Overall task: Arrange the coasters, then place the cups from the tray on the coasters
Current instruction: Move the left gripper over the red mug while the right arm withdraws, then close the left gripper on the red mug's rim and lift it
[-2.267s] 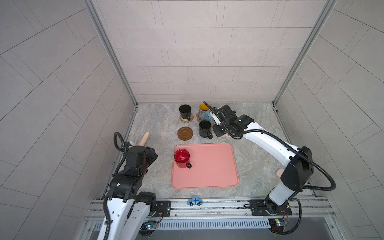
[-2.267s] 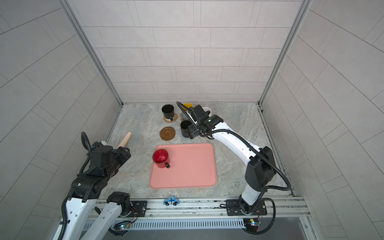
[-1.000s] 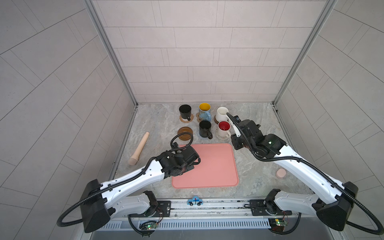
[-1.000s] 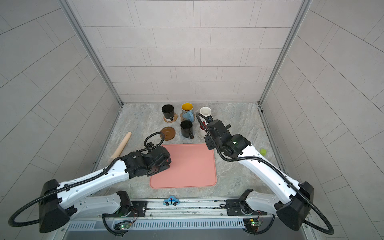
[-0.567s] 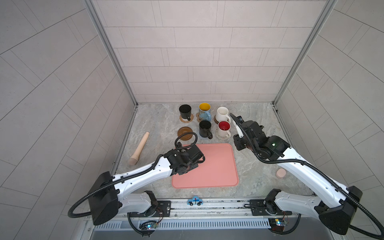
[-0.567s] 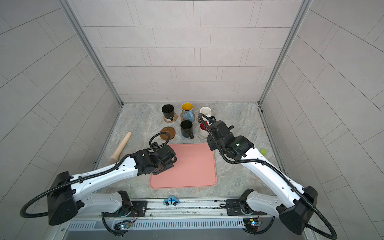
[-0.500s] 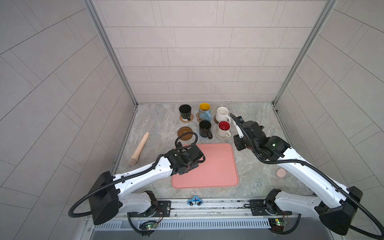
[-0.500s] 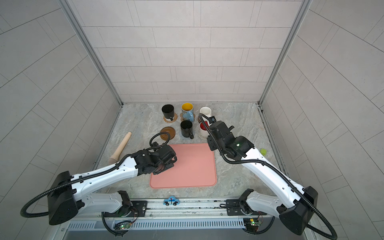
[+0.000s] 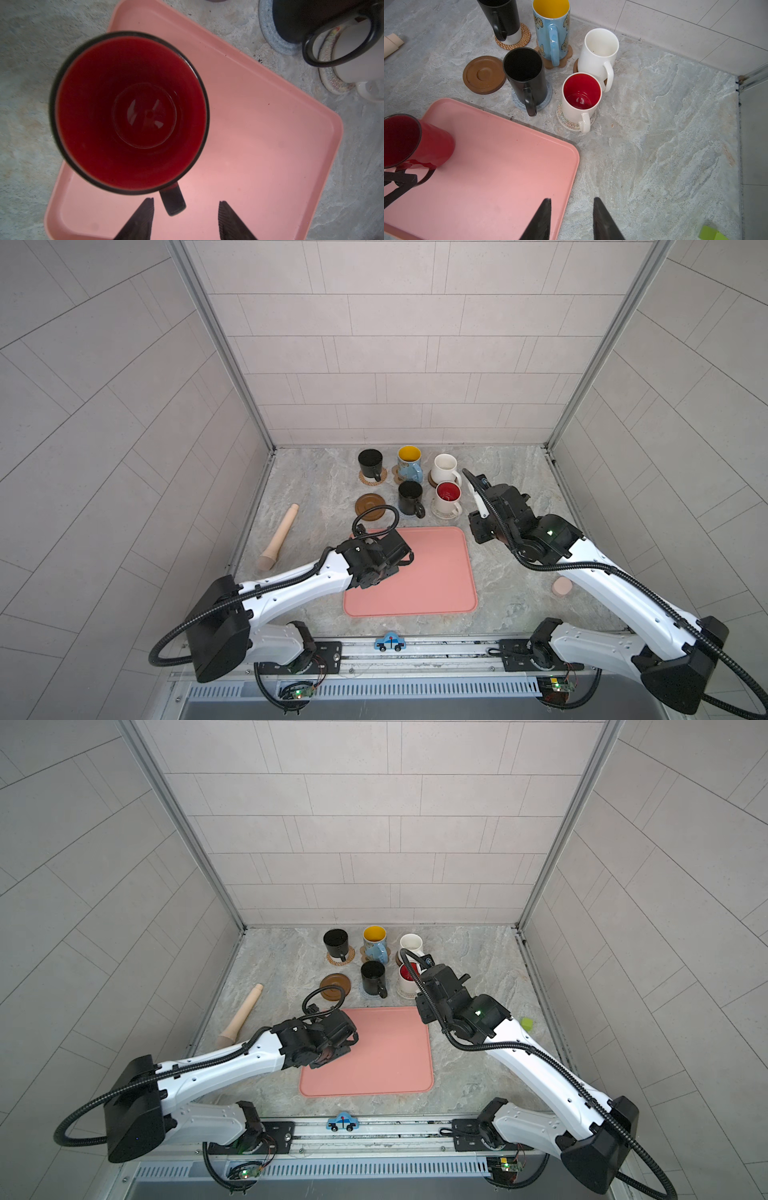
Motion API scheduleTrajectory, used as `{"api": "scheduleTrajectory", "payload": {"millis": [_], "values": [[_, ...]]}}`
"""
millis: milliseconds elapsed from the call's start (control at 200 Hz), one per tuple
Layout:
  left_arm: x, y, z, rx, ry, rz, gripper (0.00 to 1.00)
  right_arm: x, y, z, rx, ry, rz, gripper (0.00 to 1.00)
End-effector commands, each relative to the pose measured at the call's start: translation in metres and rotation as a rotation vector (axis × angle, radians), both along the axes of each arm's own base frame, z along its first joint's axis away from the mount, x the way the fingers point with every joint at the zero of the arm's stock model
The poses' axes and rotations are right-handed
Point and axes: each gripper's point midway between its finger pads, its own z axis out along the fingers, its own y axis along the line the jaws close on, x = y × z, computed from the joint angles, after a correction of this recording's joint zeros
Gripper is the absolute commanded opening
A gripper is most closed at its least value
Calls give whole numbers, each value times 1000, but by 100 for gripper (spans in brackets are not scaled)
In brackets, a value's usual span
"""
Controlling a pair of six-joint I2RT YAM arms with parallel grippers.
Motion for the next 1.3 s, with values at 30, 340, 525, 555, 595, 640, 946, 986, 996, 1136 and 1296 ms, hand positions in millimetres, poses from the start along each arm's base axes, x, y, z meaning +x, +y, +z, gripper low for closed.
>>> {"api": "scheduleTrajectory", "payload": {"millis": [30,340,525,555,595,640,946,986,996,1136,1296], "values": [[3,5,-11,31,3,33,54,-3,-7,-2,-4,3,-24,37],[7,23,-21,95,9,63,43,-3,-7,-6,-6,10,-28,37],[10,34,-20,145,-2,60,36,-3,-7,-7,0,10,-31,37],[11,36,-20,152,-1,60,35,-3,-7,-7,0,13,-30,37],[11,37,-20,159,-2,58,33,-3,-7,-7,2,11,-31,37],[11,39,-20,174,-5,52,30,-3,-7,-7,3,12,-31,37],[12,46,-24,221,2,39,20,-3,-7,-5,11,8,-34,37],[13,44,-23,219,-2,36,17,-4,-7,-5,11,8,-36,37],[14,45,-22,219,-3,37,16,-4,-7,-4,12,7,-35,37],[17,45,-18,218,-19,43,11,-4,-8,-3,13,5,-37,37],[23,47,-8,211,-56,71,10,-5,-8,-3,12,7,-37,37]]}}
